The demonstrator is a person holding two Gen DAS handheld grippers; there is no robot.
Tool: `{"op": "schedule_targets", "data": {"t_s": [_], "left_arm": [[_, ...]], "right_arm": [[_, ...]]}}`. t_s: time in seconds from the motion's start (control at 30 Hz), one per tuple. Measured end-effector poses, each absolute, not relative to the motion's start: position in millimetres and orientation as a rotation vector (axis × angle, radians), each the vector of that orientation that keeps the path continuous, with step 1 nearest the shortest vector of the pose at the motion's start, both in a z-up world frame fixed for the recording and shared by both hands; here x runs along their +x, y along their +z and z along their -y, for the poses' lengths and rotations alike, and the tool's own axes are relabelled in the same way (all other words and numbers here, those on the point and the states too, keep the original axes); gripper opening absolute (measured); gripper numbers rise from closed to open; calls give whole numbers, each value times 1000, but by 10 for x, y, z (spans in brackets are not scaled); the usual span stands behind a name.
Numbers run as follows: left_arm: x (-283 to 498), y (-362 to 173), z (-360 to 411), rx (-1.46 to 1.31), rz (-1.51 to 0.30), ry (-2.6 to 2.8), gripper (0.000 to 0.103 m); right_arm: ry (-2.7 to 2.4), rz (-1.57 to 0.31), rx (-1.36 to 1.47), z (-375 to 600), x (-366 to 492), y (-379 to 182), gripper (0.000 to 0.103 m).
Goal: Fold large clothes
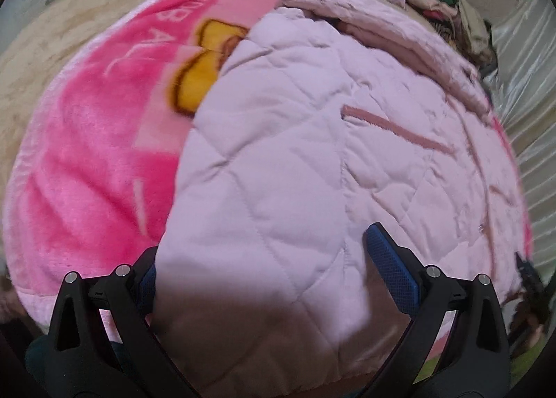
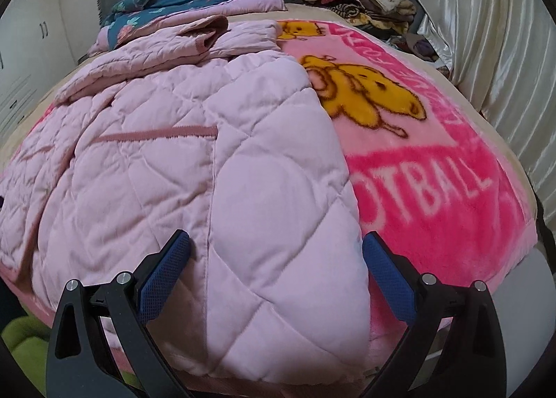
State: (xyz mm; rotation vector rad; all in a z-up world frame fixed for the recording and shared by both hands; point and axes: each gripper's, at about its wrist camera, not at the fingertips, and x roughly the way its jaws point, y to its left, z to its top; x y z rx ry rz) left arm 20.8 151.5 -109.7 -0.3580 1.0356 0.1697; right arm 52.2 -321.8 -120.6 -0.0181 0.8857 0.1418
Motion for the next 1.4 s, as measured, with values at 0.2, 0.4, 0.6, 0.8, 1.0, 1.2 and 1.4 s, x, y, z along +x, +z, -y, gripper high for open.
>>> {"op": "schedule_targets", "data": {"t_s": [0.2,0.4,0.6,0.8,1.0,1.2,1.4], "left_arm": [[182,-1073,-1443,-349,-1018,162,93],[118,-1035,-1451,-377,-985,130,84],[8,-1005,-1455,-406,-951,99,66],[-86,-951,-1446,-393,-915,93,42],[-184,-866,-1500,-397,-882,94,22],[-203,-629,-1449,-393,-809,70,17],[-115,-480,-1384,-356,-775,76,16]], "right_arm": [[167,-917,71,3374,467,-1294,99],[211,-943,156,3468,389,-1378,99],[301,-948,149,3440,290,-1372,75],[372,-908,45,3325,203,-1145,29],[413,-810,43,3297,230,-801,21],[436,-689,66,3261,311,-414,21],[438,-602,95,3244,409,-130,20]]}}
